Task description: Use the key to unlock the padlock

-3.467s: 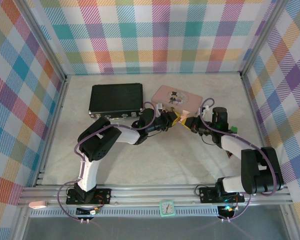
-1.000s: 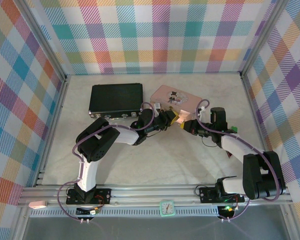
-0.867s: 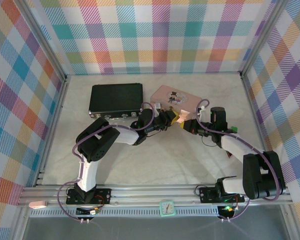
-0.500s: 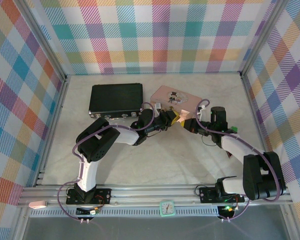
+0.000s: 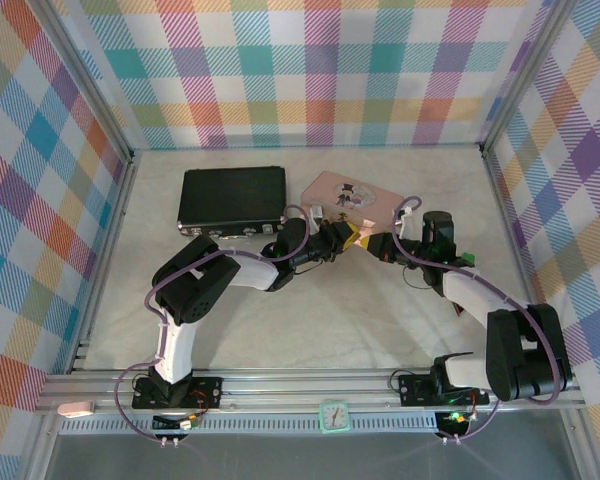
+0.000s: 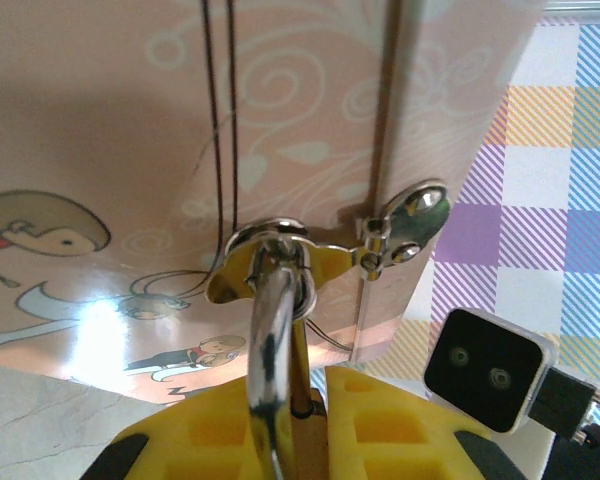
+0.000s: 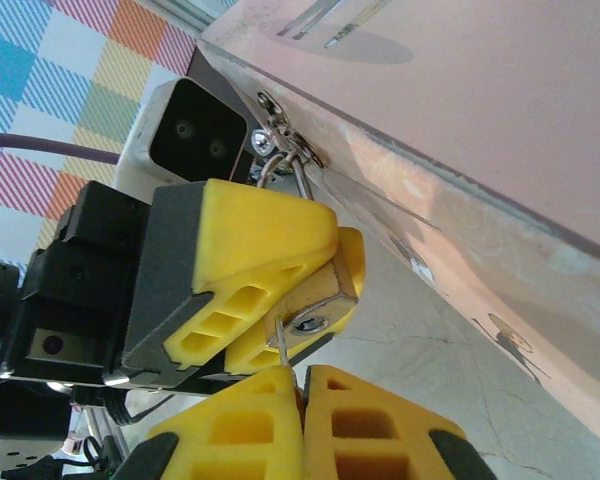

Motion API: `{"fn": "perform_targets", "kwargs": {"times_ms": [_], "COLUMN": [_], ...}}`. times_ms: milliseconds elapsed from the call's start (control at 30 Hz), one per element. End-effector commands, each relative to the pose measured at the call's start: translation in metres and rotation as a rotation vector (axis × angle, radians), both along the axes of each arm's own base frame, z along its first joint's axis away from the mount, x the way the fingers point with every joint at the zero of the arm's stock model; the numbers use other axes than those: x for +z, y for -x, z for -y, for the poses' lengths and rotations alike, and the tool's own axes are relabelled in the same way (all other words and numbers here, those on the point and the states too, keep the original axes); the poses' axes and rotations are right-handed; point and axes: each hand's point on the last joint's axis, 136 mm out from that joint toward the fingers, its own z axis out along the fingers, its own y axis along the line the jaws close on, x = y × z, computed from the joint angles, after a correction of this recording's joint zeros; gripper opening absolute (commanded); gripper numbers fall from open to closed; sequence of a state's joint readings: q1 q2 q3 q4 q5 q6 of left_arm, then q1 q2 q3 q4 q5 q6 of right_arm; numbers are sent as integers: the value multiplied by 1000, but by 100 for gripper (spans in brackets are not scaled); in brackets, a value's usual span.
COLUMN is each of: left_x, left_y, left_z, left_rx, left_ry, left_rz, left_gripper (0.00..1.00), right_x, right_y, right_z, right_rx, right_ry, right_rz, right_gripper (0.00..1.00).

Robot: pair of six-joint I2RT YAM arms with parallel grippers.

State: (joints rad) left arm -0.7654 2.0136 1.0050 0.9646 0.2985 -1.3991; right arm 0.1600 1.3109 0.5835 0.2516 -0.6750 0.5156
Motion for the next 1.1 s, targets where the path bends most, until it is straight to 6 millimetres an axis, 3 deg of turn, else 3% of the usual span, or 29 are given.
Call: {"fn": "perform_targets", "kwargs": {"times_ms": [0, 367, 1067], "left_x": [44, 41, 46], "left_y": [5, 5, 11], "left_z": [10, 10, 17], "left_rx": [-30, -27, -48], "left_ry": [105, 100, 105], "left_rz": [91, 85, 88], "left_gripper": [0, 0, 0], "right_x": [-1, -7, 8], "right_y": [-2, 16, -1], "right_z": [-1, 11, 1], "right_rx": [9, -28, -6], "right_ry": [-15, 60, -28], "right_rz": [6, -26, 9], "right_gripper": [0, 0, 0]}}
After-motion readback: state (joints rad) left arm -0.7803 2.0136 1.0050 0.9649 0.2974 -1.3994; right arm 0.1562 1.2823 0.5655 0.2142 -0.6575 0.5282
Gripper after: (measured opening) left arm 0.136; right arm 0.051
